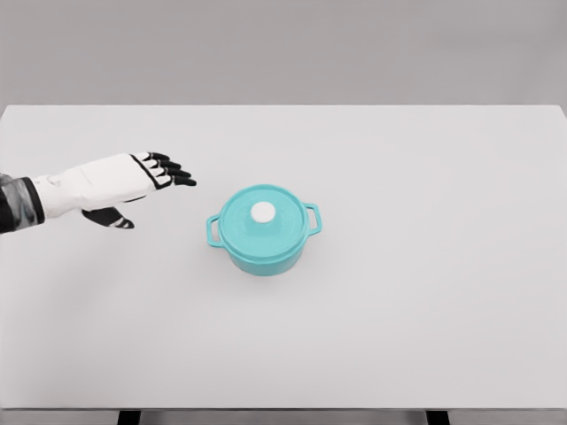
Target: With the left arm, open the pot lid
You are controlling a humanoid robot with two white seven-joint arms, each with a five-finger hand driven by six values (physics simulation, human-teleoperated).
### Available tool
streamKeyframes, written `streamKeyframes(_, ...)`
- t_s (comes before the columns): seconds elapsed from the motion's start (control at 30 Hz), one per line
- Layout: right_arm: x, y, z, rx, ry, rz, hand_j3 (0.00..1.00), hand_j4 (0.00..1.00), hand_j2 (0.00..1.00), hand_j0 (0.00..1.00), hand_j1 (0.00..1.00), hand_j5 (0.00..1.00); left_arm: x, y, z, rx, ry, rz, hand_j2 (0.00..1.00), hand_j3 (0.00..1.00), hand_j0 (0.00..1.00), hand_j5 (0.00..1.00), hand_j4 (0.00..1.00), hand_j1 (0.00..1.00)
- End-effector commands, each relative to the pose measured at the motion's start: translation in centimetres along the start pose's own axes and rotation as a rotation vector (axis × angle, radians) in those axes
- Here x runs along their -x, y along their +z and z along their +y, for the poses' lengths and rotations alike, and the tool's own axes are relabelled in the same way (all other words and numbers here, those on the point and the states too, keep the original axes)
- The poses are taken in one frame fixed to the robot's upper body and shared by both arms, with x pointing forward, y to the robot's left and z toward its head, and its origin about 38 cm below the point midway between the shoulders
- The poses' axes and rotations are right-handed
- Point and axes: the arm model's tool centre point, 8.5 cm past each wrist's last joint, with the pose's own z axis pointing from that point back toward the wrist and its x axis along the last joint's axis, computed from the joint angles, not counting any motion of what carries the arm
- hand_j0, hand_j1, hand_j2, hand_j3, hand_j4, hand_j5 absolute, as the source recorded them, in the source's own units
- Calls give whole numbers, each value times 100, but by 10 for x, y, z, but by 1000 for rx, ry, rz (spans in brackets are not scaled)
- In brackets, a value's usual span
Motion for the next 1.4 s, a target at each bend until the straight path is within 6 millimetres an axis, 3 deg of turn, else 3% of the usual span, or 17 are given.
streamKeyframes(0.0,0,0,0,0,0,0,100,100,100,100,100,100,-2,-3,-1,-1,3,-7,100,100,100,100,100,100)
streamKeyframes(0.33,1,0,1,-1,1,2,100,100,100,100,100,100,-3,-6,5,-11,-9,-11,100,100,100,100,100,100)
streamKeyframes(0.43,1,0,1,-1,1,2,100,100,100,100,100,100,-3,-12,24,-43,-32,-24,100,100,100,100,100,100)
streamKeyframes(0.47,1,0,1,-1,1,2,100,100,100,100,100,100,-2,-16,43,-16,-56,-72,100,100,100,100,100,100)
streamKeyframes(0.53,1,0,1,-1,1,2,100,100,100,100,100,100,-2,-43,61,86,-89,-148,100,100,100,100,100,100)
streamKeyframes(0.57,1,0,1,-1,1,2,100,100,100,100,100,100,-8,-51,59,116,-102,-171,100,100,100,100,100,100)
streamKeyframes(0.67,1,0,1,-1,1,2,100,100,100,100,100,100,-45,-107,91,116,-186,-292,100,100,100,100,100,100)
streamKeyframes(0.77,1,0,1,-1,1,2,100,100,100,100,100,100,-58,-118,100,91,-199,-329,100,100,100,100,100,100)
streamKeyframes(0.93,1,0,1,-1,1,2,100,100,100,100,100,100,-63,-121,102,85,-198,-345,100,100,100,100,100,100)
streamKeyframes(1.13,1,0,1,-1,-1,2,100,100,100,100,100,100,-83,-130,80,171,-230,-407,96,96,96,96,96,96)
streamKeyframes(1.37,1,0,1,-1,1,2,100,100,100,100,100,100,-85,-131,78,180,-233,-410,92,92,92,92,92,92)
